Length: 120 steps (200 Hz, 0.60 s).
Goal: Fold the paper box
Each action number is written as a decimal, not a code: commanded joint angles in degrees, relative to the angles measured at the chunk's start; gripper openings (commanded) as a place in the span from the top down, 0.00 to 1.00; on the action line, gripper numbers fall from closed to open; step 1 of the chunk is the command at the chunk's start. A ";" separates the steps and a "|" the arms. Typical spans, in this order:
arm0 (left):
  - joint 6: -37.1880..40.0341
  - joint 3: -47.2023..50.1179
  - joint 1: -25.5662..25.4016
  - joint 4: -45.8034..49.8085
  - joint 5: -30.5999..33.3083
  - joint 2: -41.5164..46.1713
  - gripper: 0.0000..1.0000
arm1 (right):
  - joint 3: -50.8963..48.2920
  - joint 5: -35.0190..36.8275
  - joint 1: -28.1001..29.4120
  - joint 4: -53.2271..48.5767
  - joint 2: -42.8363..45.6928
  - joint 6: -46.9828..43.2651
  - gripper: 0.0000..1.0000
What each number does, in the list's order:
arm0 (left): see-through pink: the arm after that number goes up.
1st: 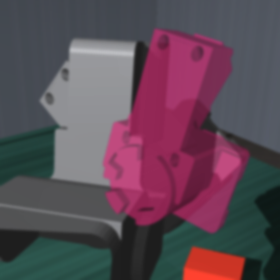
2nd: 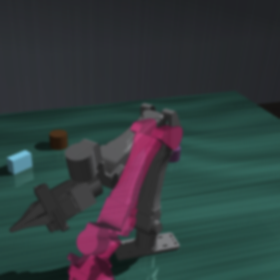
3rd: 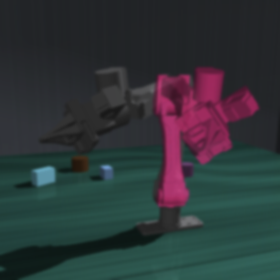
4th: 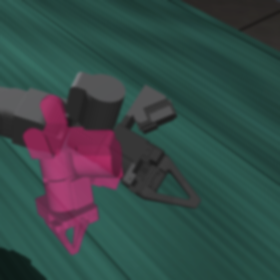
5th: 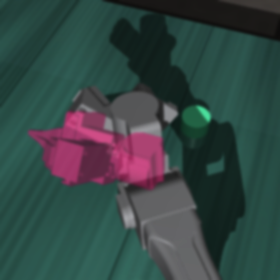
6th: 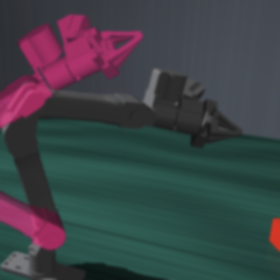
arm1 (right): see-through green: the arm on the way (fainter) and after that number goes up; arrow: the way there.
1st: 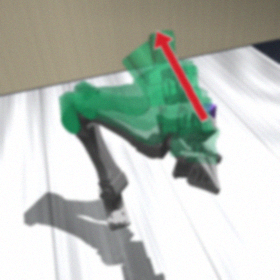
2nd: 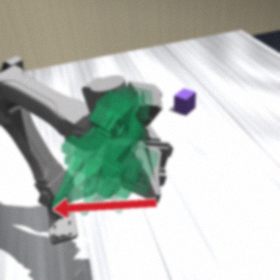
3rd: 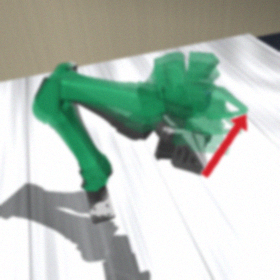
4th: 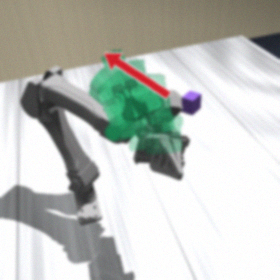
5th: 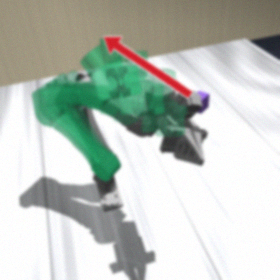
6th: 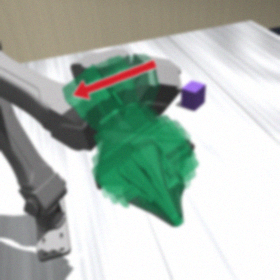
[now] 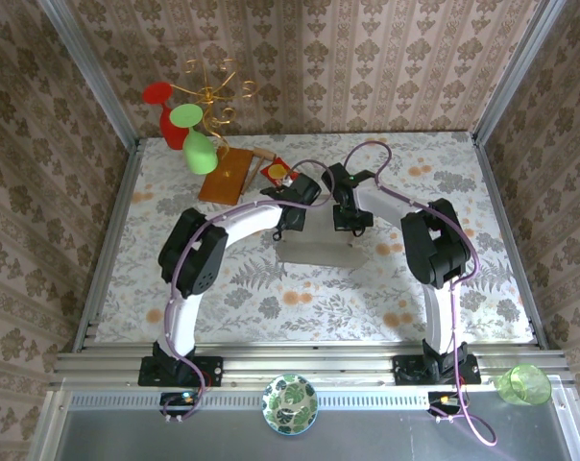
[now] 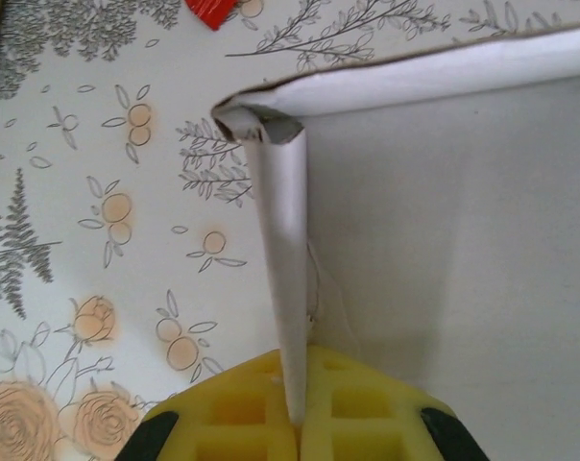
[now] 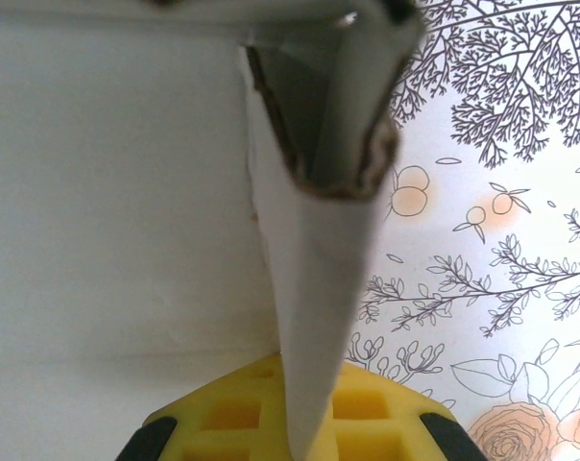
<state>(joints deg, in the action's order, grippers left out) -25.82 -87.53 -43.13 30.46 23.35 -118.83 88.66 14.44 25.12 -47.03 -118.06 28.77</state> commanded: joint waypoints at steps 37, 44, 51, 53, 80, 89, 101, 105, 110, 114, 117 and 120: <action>-0.08 1.05 0.45 2.70 4.57 -0.68 1.00 | -1.74 2.09 0.36 -1.74 1.36 1.98 1.00; 0.33 1.65 0.87 1.19 2.22 0.00 1.00 | -1.72 2.01 0.36 -1.76 1.28 1.83 1.00; 0.17 1.74 1.17 0.56 0.19 0.46 0.92 | -1.70 1.94 0.35 -1.79 1.28 1.86 1.00; 0.07 1.74 1.31 0.52 -0.39 0.60 0.90 | -1.68 1.98 0.29 -1.76 1.24 1.84 1.00; -0.18 2.74 1.91 -1.24 -5.56 2.92 0.72 | -1.77 1.91 0.32 -1.73 1.09 1.82 1.00; -0.85 3.04 1.96 -1.12 -6.47 3.64 0.69 | -1.68 1.87 0.28 -1.68 1.07 1.83 1.00; -1.53 3.45 2.17 -0.52 -7.58 4.27 0.66 | -1.73 1.80 0.20 -1.62 0.99 1.81 1.00; -1.78 3.48 2.17 -0.33 -7.76 4.49 0.65 | -1.62 1.78 0.19 -1.67 0.92 1.81 1.00; -1.94 3.66 2.12 -0.08 -7.98 4.65 0.65 | -1.52 1.81 0.19 -1.65 0.92 1.81 1.00; -2.07 3.88 2.17 0.01 -8.21 4.79 0.65 | -1.48 1.80 0.19 -1.65 0.92 1.82 1.00; -2.14 4.00 2.18 0.04 -8.35 4.79 0.65 | -1.51 1.69 0.19 -1.66 0.87 1.84 1.00; -2.20 4.14 2.23 0.04 -8.46 4.80 0.65 | -1.48 1.71 0.21 -1.60 0.87 1.82 1.00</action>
<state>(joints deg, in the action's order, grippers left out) -26.81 -84.90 -40.88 28.80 18.20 -116.71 88.23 14.59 25.34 -46.81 -117.80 29.21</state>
